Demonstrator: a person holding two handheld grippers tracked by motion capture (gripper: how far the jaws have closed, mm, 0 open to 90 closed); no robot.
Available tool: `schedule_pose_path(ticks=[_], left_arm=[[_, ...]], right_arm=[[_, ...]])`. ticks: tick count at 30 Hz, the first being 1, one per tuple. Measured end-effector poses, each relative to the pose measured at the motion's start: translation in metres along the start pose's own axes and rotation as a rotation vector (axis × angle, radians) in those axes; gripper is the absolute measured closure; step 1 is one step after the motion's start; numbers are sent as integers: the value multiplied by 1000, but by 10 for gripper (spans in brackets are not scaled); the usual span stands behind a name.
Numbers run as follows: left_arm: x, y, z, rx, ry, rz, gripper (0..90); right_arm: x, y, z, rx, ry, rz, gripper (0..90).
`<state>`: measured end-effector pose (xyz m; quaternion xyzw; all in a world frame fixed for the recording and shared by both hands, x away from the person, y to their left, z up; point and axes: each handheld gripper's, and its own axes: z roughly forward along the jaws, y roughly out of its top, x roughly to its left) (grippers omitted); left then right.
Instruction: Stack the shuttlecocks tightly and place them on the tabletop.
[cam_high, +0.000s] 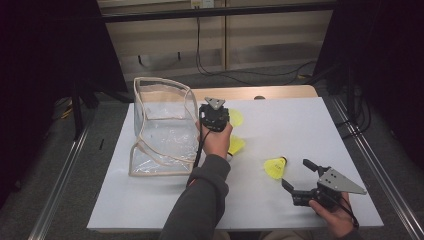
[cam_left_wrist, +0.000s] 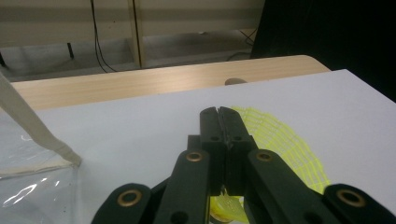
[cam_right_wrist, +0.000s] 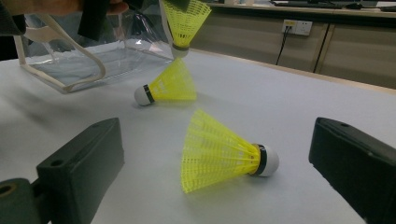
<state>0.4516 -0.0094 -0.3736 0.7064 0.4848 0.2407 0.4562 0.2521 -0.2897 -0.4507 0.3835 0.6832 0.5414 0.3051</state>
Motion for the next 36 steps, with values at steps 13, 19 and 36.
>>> schedule_pose_path(ticks=[13, 19, 36], left_arm=[[2, -7, 11, 30, 32, 21, 897], [3, -8, 13, 34, 43, 30, 897], [6, -16, 21, 63, 73, 44, 896]], right_arm=[[-1, 0, 0, -1, 4, 3, 26], [-1, 0, 0, -4, 3, 0, 26], [-1, -1, 0, -2, 6, 1, 26]])
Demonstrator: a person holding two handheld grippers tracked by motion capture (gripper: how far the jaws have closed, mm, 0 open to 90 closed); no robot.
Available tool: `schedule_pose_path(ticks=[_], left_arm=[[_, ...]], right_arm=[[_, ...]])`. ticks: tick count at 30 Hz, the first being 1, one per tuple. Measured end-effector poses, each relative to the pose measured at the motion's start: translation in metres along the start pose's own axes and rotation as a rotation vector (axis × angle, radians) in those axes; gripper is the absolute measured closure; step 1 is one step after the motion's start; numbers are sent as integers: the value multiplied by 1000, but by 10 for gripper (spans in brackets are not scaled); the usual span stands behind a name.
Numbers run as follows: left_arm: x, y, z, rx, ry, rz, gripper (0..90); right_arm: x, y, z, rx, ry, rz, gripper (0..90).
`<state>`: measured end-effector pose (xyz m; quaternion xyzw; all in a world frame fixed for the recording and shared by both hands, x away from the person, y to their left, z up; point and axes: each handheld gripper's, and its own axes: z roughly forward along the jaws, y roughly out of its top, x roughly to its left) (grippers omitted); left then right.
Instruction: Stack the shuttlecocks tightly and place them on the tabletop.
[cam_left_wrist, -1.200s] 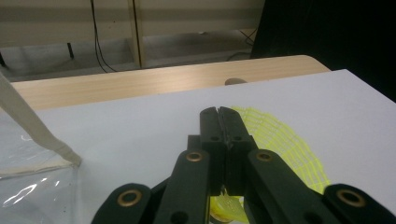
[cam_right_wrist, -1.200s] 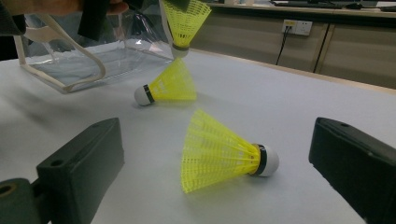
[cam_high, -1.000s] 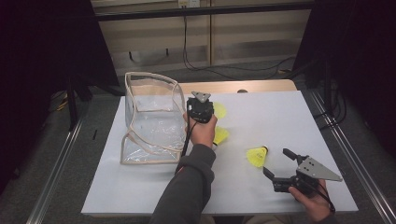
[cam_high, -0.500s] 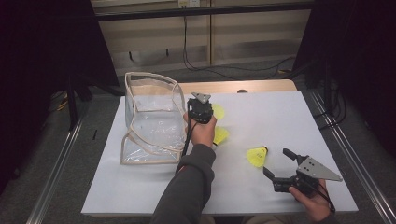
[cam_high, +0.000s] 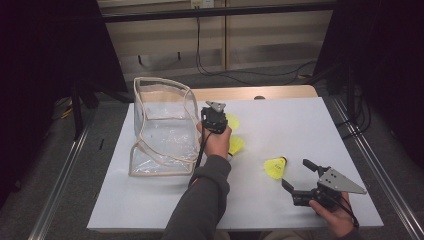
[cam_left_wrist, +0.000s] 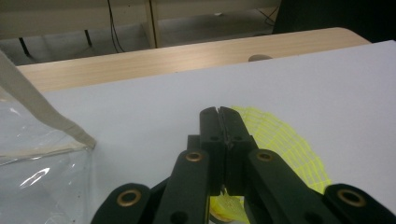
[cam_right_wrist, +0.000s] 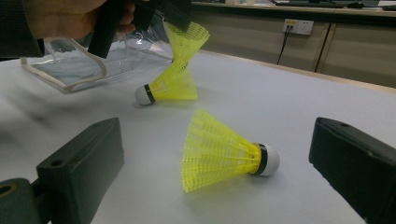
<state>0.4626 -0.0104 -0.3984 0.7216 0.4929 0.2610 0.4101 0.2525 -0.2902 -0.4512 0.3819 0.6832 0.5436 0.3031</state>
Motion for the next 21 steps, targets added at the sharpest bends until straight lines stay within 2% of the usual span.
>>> schedule_pose_path(ticks=[13, 21], left_arm=[[2, -6, 3, 22, 17, 16, 895], [4, -7, 4, 38, 25, 43, 894]], right_arm=[[0, 0, 0, 1, -1, 0, 26], [0, 0, 0, 2, 0, 1, 26]])
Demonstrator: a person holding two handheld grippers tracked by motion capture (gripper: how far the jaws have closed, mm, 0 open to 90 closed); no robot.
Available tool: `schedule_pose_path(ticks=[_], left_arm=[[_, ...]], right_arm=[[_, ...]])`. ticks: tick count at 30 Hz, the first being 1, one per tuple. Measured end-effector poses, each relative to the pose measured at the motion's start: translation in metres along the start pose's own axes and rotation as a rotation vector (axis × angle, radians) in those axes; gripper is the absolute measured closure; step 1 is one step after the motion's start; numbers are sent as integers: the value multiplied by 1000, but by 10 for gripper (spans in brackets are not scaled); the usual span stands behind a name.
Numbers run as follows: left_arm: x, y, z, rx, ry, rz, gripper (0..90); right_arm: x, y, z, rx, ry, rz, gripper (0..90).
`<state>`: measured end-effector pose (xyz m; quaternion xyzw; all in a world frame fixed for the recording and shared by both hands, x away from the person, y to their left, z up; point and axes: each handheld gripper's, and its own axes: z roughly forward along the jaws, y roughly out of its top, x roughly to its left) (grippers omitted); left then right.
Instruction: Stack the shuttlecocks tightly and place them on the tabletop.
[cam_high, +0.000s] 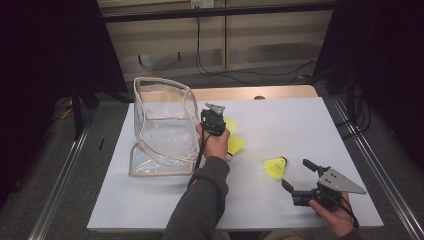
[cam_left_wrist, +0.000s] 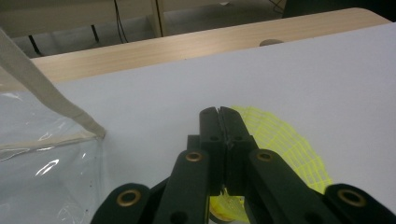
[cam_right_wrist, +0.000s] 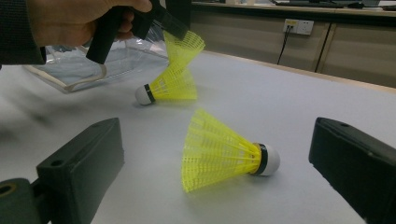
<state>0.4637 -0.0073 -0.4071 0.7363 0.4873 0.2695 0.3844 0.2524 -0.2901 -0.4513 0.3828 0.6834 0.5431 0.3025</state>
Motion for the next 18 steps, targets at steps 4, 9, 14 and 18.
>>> schedule_pose_path(ticks=[4, 9, 14, 18], left_arm=[[1, -2, 2, 14, 3, 0, 893], [0, -3, 4, 6, -1, 0, 888], [0, -3, 7, -13, -29, -15, 862], [-4, -1, 9, -30, -49, -23, 840]], right_arm=[[0, 0, 0, 0, 0, -1, 26], [0, 0, 0, -1, 1, -2, 26], [0, 0, 0, -1, 1, -3, 26], [0, 0, 0, 1, 2, -1, 26]])
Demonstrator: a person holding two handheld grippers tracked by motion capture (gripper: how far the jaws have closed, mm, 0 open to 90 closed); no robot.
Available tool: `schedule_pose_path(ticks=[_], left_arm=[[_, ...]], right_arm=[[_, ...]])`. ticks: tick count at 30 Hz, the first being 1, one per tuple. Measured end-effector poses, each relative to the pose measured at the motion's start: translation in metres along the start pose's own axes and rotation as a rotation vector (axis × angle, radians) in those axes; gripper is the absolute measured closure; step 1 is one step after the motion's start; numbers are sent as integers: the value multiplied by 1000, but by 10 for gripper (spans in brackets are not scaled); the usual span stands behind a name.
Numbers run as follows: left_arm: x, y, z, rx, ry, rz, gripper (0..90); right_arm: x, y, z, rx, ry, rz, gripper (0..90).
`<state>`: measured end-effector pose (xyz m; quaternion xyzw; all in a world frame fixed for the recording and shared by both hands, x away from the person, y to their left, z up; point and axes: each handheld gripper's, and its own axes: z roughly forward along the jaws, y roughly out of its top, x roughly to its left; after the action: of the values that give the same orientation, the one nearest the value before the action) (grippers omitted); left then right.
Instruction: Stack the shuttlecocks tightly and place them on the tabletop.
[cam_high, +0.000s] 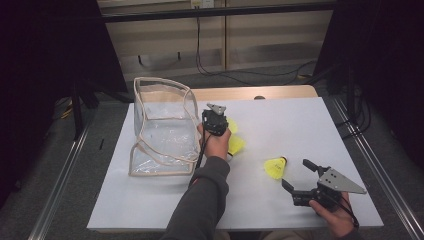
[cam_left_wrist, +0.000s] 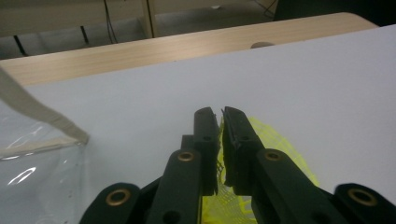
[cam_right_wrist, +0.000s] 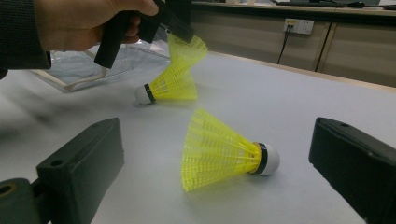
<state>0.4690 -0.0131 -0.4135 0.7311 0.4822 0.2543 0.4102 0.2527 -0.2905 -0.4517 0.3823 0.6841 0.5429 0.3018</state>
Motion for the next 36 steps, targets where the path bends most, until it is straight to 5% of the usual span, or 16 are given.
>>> schedule_pose_path(ticks=[7, 15, 24, 36], left_arm=[[-5, 1, 8, 7, -23, -24, 813], [-1, 0, 11, 14, 10, -12, 834], [-2, 2, 11, -29, -29, -15, 818], [-3, 4, 19, -23, -52, -39, 783]], right_arm=[[0, 0, 0, 0, 1, 2, 26], [0, 0, -1, -3, 4, 4, 26], [0, 0, -1, -2, 5, 2, 26], [-1, -1, 0, 0, 2, 4, 26]])
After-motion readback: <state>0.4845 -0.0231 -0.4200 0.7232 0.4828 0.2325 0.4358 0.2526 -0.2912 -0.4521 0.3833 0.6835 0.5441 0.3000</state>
